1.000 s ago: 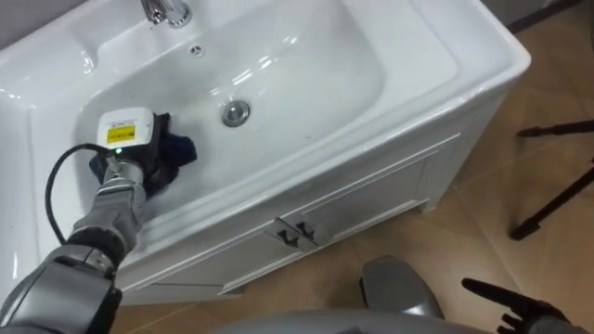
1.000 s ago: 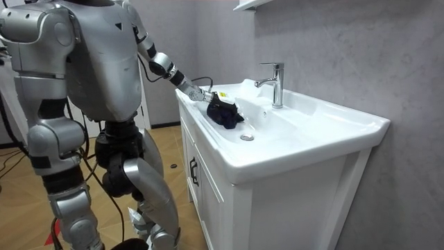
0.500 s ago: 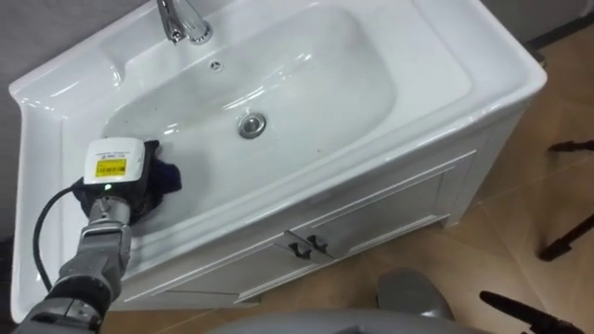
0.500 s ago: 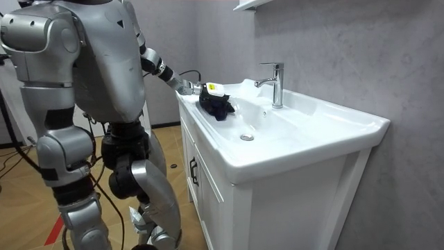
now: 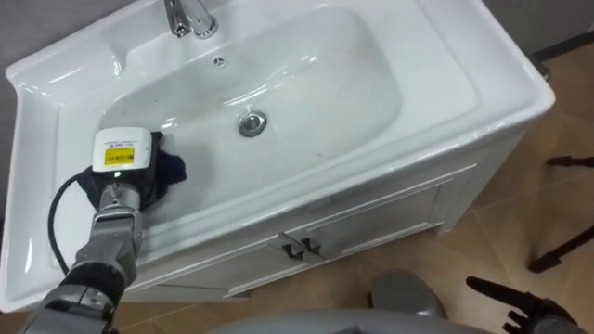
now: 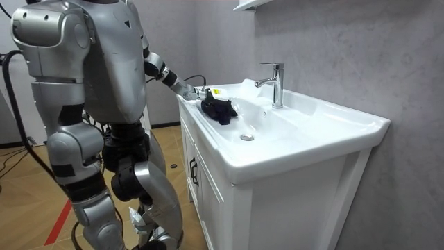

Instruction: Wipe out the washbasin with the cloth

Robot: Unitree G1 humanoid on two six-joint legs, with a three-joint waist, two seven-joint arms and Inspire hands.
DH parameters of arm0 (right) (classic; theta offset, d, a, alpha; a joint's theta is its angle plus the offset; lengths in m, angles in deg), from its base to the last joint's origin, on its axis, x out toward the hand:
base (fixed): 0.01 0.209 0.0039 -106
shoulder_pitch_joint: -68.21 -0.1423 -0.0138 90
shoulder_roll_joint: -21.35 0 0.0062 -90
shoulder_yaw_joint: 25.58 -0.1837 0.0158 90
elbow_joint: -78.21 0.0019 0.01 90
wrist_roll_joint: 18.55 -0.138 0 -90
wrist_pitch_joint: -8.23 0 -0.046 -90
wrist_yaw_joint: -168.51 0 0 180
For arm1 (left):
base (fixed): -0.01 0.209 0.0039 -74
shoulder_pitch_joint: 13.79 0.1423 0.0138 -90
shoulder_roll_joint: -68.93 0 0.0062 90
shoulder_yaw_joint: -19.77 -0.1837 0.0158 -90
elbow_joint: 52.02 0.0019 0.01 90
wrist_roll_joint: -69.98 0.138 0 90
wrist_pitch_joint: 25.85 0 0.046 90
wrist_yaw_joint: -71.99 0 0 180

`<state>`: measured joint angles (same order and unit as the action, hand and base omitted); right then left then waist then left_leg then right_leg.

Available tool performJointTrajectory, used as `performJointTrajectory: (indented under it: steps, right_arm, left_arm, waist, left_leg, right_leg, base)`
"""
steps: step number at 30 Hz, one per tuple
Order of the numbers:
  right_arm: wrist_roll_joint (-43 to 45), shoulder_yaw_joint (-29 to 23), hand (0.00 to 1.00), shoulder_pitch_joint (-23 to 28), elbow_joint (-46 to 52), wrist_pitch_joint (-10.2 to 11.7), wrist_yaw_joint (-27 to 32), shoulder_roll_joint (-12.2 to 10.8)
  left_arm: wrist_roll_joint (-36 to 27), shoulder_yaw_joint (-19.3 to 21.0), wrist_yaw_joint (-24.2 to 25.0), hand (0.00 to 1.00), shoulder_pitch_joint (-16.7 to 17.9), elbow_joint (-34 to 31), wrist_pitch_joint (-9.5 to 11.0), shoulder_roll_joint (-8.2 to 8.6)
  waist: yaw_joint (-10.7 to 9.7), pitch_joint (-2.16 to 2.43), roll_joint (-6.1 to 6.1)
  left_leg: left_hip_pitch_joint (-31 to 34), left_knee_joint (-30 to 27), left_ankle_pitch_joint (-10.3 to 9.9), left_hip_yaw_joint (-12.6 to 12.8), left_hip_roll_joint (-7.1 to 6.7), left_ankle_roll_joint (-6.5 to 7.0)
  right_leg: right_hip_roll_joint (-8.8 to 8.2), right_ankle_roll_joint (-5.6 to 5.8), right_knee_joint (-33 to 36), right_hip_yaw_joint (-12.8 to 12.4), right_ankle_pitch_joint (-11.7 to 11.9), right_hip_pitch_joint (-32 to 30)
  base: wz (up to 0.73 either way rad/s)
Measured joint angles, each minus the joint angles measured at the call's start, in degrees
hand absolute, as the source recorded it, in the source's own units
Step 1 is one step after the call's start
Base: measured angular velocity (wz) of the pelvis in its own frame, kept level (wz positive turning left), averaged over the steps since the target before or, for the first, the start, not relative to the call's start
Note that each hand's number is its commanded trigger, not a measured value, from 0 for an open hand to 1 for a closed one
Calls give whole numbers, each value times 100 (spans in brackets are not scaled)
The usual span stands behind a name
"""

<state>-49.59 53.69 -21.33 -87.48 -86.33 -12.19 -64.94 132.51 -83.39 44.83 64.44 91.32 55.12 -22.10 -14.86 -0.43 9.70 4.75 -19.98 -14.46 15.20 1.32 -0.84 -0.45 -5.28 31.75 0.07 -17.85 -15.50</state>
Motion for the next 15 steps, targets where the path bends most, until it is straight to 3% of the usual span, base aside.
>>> performJointTrajectory:
  steps: [2, 4, 6, 11, 15]
  right_arm:
    - [1, 123, 0, -45, -76, -7, -12, -13]
    - [-2, 261, 0, -149, -262, -6, -57, -12]
    - [-2, 397, 0, -179, -320, -10, -74, -12]
    - [210, 451, 0, -297, -312, -2, -33, -13]
    - [211, 807, 0, -323, -374, 14, 19, -16]
  left_arm:
    - [-98, -97, 51, 100, -157, -24, -59, 149]
    - [-265, -323, 92, 100, -514, 121, -95, 288]
    - [-516, -454, 141, 100, -813, 289, -89, 335]
    - [-961, -564, 309, 100, -1338, 486, -105, 601]
    - [-1359, -1119, 454, 100, -1711, 585, -158, 825]
  waist:
    - [-82, -39, -54]
    - [-108, -106, -148]
    - [-173, -135, -194]
    - [-386, -137, -198]
    - [-624, -143, -177]
  left_leg:
    - [58, -24, 0, 3, -5, 0]
    - [79, -23, 0, 31, -23, 0]
    - [149, -37, -1, 31, -41, 1]
    - [288, -62, 0, 45, -87, 3]
    - [309, -80, -3, 56, -123, 10]
  right_leg:
    - [-20, 11, 3, 36, 6, -44]
    - [-35, 23, 47, -2, 13, -98]
    - [-52, 38, 89, -19, 13, -180]
    - [-96, 96, 105, -44, 37, -326]
    - [-156, 180, 122, -28, -5, -303]
  base:
    - [8]
    - [-6]
    - [-3]
    - [0]
    - [16]
